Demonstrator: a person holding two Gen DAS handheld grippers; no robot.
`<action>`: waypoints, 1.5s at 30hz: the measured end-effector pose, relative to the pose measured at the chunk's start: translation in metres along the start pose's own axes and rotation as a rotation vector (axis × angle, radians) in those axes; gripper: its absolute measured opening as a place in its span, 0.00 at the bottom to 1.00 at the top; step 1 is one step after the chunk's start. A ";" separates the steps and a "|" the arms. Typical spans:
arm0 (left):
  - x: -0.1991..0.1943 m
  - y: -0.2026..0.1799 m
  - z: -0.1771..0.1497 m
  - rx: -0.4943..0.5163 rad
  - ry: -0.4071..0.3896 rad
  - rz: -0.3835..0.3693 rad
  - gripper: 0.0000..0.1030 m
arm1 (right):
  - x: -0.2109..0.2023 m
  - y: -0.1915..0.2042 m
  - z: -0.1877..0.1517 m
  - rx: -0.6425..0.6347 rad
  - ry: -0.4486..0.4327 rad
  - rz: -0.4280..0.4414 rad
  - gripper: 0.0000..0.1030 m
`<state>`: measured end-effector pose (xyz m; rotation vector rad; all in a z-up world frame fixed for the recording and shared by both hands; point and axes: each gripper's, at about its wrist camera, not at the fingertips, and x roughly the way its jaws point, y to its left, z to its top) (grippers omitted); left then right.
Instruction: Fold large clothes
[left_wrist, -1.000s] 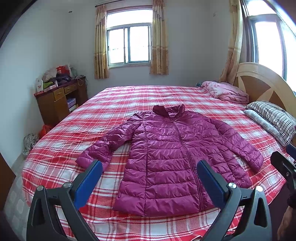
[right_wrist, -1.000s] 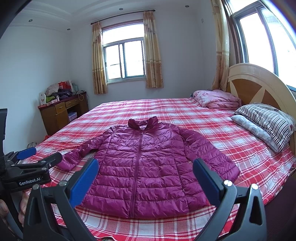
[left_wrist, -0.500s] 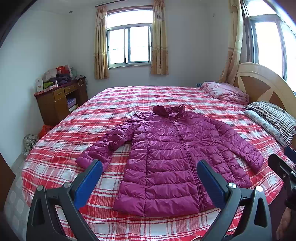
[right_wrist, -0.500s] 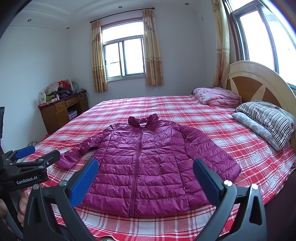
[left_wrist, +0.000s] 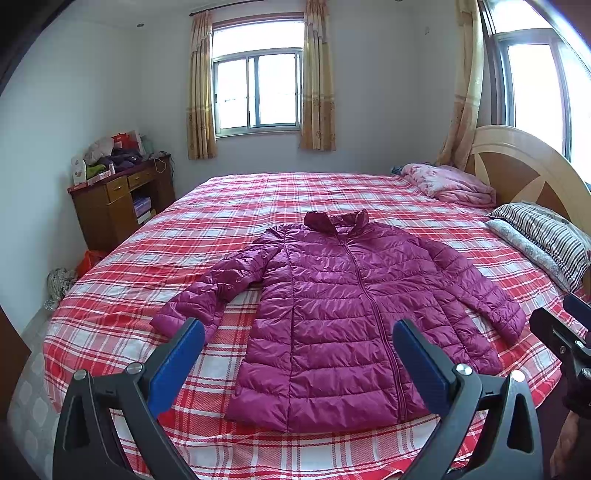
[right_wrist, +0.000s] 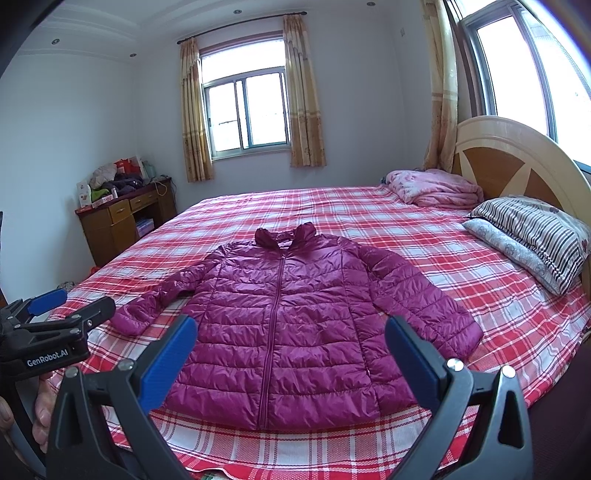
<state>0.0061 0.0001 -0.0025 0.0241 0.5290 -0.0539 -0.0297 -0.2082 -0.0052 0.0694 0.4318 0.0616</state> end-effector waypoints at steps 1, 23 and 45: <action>0.000 0.000 0.000 0.000 -0.001 0.000 0.99 | 0.000 0.000 0.000 0.000 0.001 0.000 1.00; 0.037 0.007 -0.006 -0.010 0.039 -0.019 0.99 | 0.056 -0.049 -0.016 0.055 0.096 -0.104 1.00; 0.229 0.016 0.001 0.096 0.071 0.142 0.99 | 0.166 -0.250 -0.062 0.420 0.351 -0.376 0.91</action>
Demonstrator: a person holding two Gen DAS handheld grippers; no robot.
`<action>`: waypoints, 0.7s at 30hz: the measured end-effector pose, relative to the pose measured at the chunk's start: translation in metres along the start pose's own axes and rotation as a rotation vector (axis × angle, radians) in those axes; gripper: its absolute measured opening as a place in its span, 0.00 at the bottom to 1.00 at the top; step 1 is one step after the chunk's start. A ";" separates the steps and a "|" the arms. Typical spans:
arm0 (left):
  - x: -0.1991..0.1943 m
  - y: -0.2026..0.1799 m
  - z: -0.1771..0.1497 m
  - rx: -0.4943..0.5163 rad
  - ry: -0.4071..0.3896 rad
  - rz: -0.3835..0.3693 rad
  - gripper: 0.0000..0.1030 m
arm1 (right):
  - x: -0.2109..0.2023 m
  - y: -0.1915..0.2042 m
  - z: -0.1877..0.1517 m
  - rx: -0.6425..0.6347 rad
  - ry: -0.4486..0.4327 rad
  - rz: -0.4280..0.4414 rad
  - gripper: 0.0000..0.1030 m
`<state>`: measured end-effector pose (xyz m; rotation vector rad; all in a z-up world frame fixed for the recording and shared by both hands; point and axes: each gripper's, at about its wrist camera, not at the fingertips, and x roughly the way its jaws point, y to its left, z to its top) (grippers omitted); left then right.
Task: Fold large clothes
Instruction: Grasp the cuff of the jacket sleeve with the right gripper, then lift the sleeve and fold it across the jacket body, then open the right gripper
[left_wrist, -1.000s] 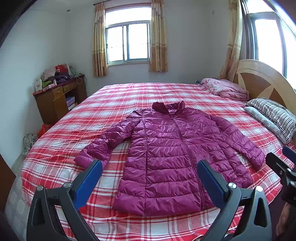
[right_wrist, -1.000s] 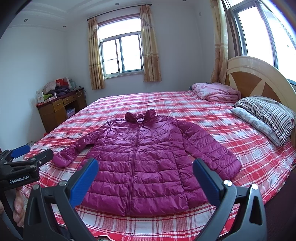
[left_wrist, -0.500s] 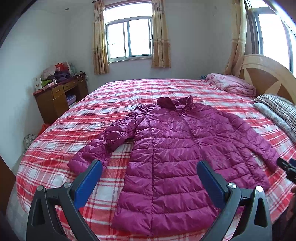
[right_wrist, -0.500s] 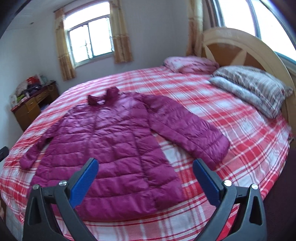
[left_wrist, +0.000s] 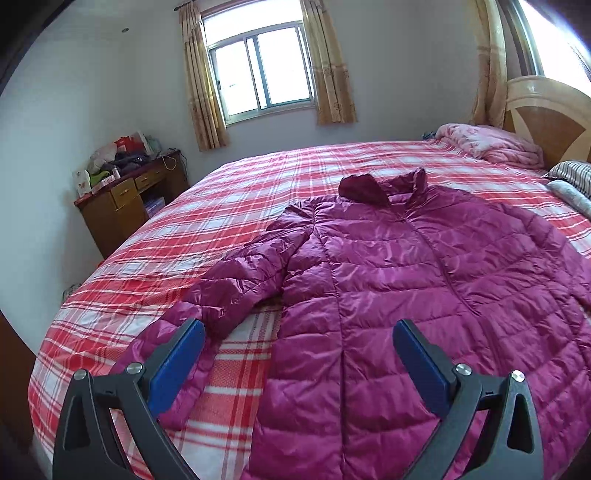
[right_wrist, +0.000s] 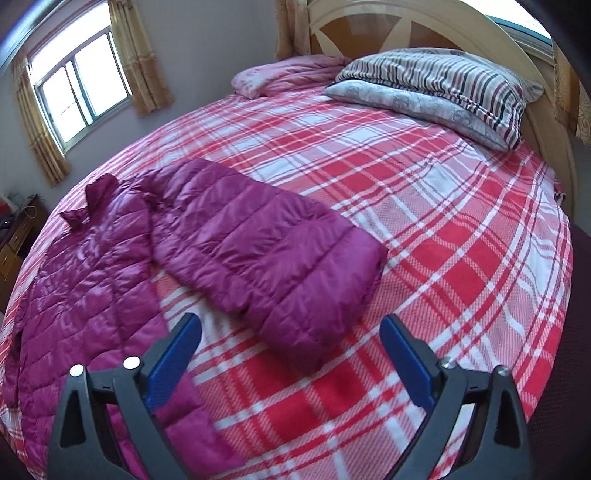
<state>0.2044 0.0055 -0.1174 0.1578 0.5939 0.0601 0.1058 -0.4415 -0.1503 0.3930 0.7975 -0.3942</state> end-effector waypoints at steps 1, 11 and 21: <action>0.007 0.000 0.001 -0.001 0.008 0.001 0.99 | 0.009 -0.003 0.003 0.007 0.015 -0.004 0.88; 0.065 -0.001 -0.001 0.013 0.096 0.004 0.99 | 0.039 -0.006 0.013 -0.020 0.071 0.016 0.21; 0.077 0.017 0.009 -0.020 0.095 -0.004 0.99 | 0.002 0.002 0.090 -0.088 -0.134 -0.159 0.11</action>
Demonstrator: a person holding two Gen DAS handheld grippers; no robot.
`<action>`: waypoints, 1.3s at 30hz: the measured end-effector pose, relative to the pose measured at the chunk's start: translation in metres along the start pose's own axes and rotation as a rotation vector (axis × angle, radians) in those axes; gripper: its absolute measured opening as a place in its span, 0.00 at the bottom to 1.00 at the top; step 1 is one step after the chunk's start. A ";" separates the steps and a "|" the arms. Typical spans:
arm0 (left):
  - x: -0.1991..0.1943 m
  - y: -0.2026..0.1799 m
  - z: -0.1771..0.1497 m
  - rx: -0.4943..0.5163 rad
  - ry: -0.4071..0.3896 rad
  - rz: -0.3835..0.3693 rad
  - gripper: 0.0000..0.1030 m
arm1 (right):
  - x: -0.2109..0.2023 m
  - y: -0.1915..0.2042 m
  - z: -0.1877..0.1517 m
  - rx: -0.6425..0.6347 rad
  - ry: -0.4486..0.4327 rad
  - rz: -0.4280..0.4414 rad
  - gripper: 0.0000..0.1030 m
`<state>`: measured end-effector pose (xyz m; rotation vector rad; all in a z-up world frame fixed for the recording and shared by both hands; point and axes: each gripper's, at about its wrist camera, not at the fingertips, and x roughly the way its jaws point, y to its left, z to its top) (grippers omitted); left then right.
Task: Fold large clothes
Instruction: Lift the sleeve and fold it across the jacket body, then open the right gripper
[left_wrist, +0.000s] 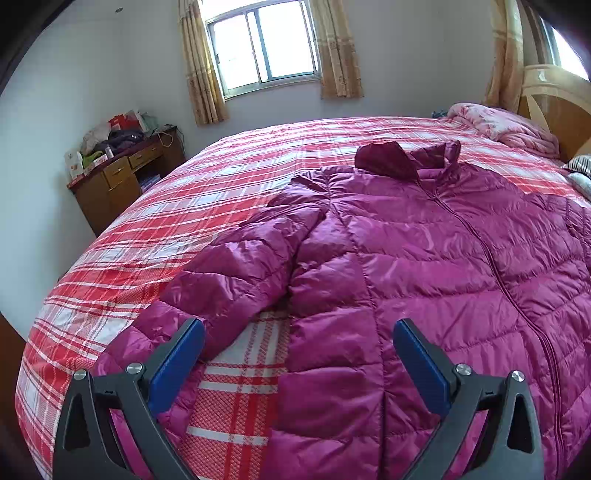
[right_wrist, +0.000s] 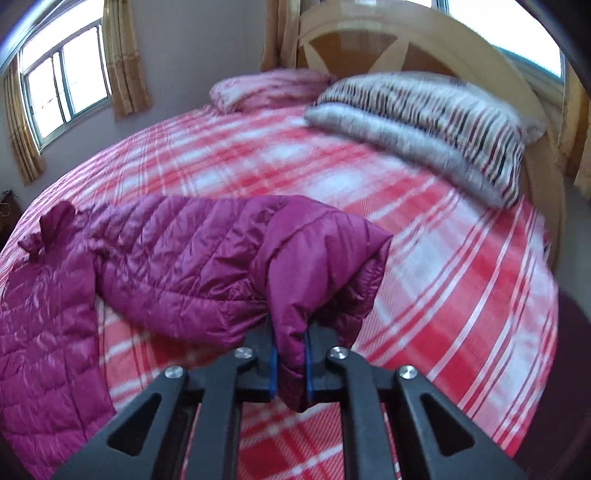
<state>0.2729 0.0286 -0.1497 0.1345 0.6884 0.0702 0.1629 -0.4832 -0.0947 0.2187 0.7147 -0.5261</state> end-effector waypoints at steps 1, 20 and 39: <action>0.001 0.003 0.001 -0.009 0.002 -0.001 0.99 | -0.005 0.005 0.008 -0.017 -0.029 -0.014 0.11; 0.000 0.029 0.009 -0.041 0.004 -0.032 0.99 | -0.100 0.208 0.037 -0.512 -0.421 0.095 0.11; 0.014 0.059 0.015 -0.070 0.013 0.008 0.99 | -0.076 0.349 -0.064 -0.875 -0.406 0.271 0.10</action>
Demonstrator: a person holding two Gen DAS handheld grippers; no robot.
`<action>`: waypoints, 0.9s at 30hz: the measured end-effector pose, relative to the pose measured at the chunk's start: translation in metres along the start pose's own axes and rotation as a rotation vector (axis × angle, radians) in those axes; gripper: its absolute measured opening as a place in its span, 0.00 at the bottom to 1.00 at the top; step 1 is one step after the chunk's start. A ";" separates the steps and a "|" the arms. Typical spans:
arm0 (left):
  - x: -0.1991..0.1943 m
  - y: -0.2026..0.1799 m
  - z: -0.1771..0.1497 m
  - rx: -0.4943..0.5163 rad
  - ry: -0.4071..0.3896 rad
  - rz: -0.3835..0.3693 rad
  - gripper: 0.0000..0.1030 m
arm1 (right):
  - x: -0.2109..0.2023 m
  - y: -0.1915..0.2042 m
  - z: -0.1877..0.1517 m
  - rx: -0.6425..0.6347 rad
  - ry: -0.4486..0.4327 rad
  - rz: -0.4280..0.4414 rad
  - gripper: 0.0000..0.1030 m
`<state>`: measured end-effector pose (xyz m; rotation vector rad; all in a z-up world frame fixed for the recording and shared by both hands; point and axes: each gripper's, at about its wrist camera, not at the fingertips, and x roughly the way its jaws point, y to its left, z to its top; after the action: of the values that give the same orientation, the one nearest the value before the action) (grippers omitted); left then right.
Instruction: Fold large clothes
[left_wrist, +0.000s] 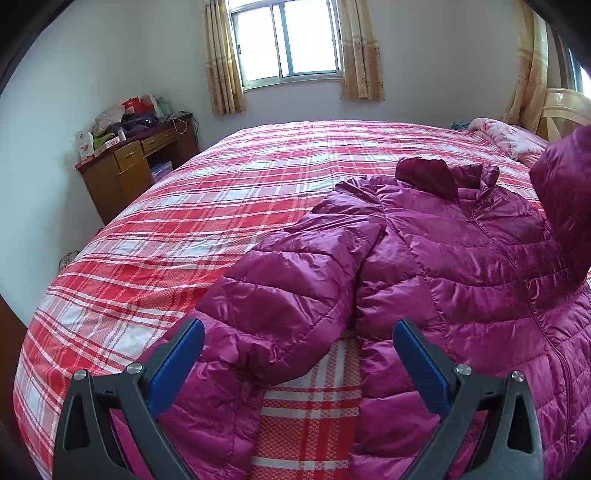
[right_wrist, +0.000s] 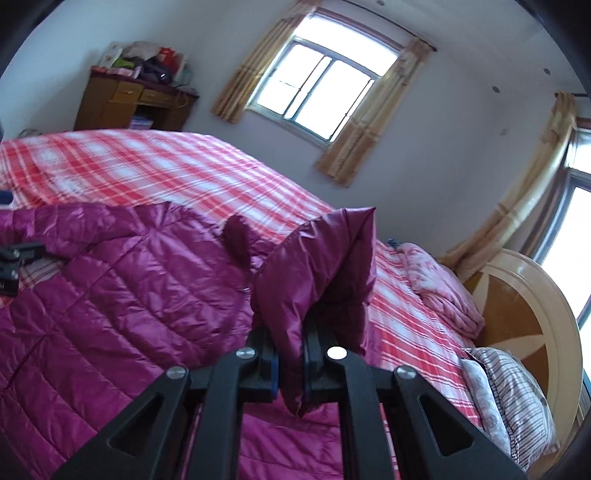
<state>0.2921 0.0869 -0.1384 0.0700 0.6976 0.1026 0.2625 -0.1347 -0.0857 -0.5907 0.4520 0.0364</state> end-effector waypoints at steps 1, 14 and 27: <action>0.000 0.001 0.001 -0.002 0.000 0.001 0.99 | 0.003 0.006 -0.002 -0.007 0.009 0.011 0.10; 0.009 0.002 0.006 0.005 0.007 0.027 0.99 | 0.037 0.056 -0.027 0.032 0.118 0.178 0.17; 0.005 0.016 0.019 -0.041 -0.012 0.053 0.99 | -0.040 0.013 -0.032 0.202 -0.039 0.393 0.59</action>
<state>0.3067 0.1023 -0.1253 0.0497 0.6815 0.1671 0.2117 -0.1378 -0.0996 -0.2956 0.5218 0.3724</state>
